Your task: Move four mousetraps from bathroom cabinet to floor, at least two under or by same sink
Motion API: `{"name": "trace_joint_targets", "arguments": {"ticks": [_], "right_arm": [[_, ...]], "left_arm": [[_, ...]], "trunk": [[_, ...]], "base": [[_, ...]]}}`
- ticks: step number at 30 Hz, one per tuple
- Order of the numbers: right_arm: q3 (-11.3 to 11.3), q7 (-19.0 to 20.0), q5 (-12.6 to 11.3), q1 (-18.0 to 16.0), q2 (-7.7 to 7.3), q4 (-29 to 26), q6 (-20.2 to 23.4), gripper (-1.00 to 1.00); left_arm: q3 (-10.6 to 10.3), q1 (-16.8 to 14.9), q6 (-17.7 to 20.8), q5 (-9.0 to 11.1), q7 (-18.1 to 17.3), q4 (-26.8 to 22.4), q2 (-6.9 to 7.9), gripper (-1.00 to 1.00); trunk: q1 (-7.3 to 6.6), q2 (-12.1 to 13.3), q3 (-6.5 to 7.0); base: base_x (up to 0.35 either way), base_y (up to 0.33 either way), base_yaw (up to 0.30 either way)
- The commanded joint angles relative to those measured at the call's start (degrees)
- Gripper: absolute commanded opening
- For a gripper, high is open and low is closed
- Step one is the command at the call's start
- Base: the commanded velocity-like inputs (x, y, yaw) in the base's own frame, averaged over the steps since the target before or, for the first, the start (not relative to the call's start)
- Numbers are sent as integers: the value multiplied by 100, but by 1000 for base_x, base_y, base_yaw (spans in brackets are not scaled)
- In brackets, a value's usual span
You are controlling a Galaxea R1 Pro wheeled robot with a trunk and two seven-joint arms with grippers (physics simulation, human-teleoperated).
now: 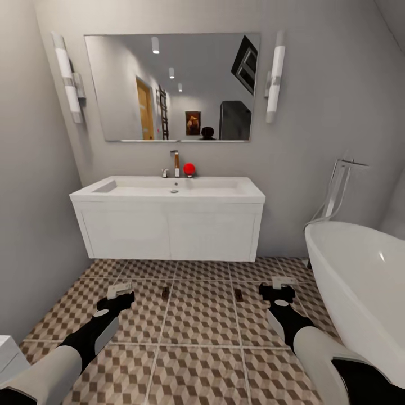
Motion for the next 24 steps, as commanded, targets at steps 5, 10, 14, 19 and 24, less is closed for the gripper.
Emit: {"name": "trace_joint_targets", "arguments": {"ticks": [5,10,14,19,24], "right_arm": [[-47,-12,57,-4,8,26,-19,100],[-47,-13,57,-4,-1,31,-19,100],[-47,-13,57,-4,-6,37,-19,100],[-46,-13,57,-4,-1,41,-19,100],[-46,-13,57,-4,-2,43,-19,100]], "left_arm": [[-47,-4,-16,56,40,-2,4,100],[-46,-4,-13,57,41,-1,4,100],[-48,-4,-11,52,41,3,0,100],[-50,-2,-11,49,45,8,-6,100],[-51,-3,-5,49,48,18,-16,100]], "trunk": [[-111,199,84],[-221,400,174],[-309,560,246],[-419,761,336],[-529,961,425]], "base": [[0,0,0],[0,0,0],[0,0,0],[0,0,0],[0,0,0]]}}
